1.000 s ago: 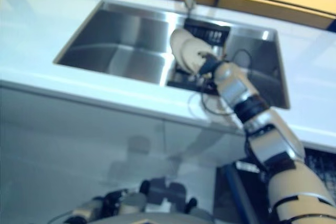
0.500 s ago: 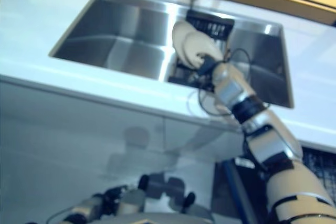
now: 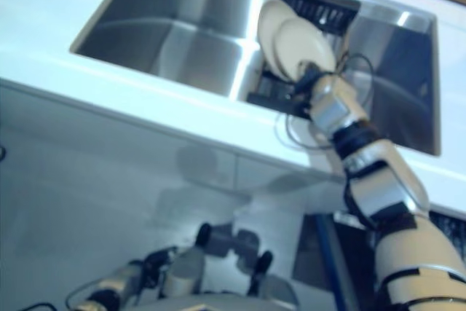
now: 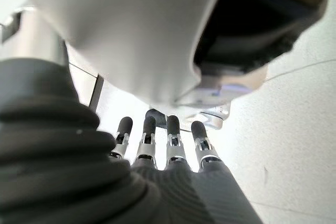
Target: Take plates into dishwasher
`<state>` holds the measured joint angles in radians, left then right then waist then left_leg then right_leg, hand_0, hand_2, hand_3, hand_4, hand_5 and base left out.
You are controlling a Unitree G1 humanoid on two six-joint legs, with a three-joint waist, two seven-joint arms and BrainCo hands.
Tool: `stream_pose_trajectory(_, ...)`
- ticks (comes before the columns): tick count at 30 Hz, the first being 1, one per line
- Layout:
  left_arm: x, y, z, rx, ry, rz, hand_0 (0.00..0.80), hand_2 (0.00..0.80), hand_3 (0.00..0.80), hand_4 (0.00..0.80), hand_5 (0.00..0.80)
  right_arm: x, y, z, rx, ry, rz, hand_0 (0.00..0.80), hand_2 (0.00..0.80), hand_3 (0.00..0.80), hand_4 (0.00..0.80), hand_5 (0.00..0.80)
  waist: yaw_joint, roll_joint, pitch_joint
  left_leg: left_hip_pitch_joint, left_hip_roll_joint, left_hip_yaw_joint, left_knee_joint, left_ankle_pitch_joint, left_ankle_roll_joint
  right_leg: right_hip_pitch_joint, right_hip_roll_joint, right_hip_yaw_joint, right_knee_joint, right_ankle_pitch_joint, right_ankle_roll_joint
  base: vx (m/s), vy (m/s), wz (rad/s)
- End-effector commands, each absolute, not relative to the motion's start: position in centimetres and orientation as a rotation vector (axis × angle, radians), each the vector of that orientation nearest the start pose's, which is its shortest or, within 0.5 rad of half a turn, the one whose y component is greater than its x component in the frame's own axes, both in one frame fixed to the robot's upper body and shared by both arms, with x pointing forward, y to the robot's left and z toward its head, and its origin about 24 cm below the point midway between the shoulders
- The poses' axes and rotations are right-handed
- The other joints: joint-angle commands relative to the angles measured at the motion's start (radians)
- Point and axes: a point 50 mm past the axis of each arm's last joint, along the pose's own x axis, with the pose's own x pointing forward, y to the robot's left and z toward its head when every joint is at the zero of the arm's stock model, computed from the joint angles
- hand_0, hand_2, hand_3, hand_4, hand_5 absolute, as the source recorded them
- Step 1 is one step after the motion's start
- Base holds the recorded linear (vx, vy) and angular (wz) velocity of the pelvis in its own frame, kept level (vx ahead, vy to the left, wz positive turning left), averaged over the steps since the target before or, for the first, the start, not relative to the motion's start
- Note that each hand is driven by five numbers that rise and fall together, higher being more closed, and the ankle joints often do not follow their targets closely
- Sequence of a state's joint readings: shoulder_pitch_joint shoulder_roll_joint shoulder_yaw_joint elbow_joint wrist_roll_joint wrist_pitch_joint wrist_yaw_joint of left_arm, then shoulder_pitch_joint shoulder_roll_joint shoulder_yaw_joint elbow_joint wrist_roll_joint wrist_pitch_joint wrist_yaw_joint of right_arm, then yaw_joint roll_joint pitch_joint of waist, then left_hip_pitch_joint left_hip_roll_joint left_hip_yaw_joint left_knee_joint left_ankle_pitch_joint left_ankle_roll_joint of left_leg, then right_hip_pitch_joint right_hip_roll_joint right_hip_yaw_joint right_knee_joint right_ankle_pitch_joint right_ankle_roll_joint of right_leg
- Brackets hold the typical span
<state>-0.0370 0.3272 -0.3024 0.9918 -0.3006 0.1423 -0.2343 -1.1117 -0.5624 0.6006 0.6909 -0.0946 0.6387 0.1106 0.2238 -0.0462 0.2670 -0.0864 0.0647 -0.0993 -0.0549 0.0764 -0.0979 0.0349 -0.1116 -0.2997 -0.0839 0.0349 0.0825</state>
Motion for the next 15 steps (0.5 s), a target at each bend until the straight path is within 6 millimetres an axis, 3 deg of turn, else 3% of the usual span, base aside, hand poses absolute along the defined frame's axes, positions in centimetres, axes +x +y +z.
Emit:
stream_pose_trajectory(1,13.9,21.8,-14.2,0.089,1.146,-0.222,0.000,0.000,0.000,0.000,0.000,40.8,-21.7,24.8,-1.029,0.233,-0.207,0.000,0.000,0.000,0.000,0.000,0.028,-0.006,-0.009,-0.020,0.012,0.047,-0.011,0.004,0.018,-0.024,-0.081,0.015,0.089,-0.006,0.046,0.000,0.000,0.00)
stream_pose_trajectory(12,15.0,21.2,-13.7,0.066,1.107,-0.233,0.000,0.000,0.000,0.000,0.000,40.6,-23.7,25.9,-1.063,0.265,-0.252,0.000,0.000,0.000,0.000,0.000,0.023,0.016,0.021,-0.036,0.009,0.052,-0.011,0.005,0.024,-0.060,-0.088,0.015,0.107,-0.005,0.043,-0.011,0.016,0.02)
stream_pose_trajectory(14,15.2,21.1,-13.6,0.059,1.099,-0.231,0.000,0.000,0.000,0.000,0.000,40.6,-23.8,26.3,-1.087,0.249,-0.272,0.201,0.201,0.201,0.201,0.201,0.022,0.020,0.027,-0.042,0.009,0.054,-0.011,0.006,0.024,-0.068,-0.087,0.016,0.107,-0.004,0.042,-0.061,0.022,0.00)
stream_pose_trajectory(15,15.4,21.2,-13.5,0.055,1.093,-0.231,0.000,0.000,0.000,0.000,0.000,40.6,-23.8,26.8,-1.120,0.227,-0.295,0.480,0.480,0.480,0.480,0.480,0.021,0.022,0.032,-0.047,0.009,0.056,-0.011,0.007,0.025,-0.074,-0.087,0.017,0.107,-0.003,0.041,-0.077,0.016,0.00)
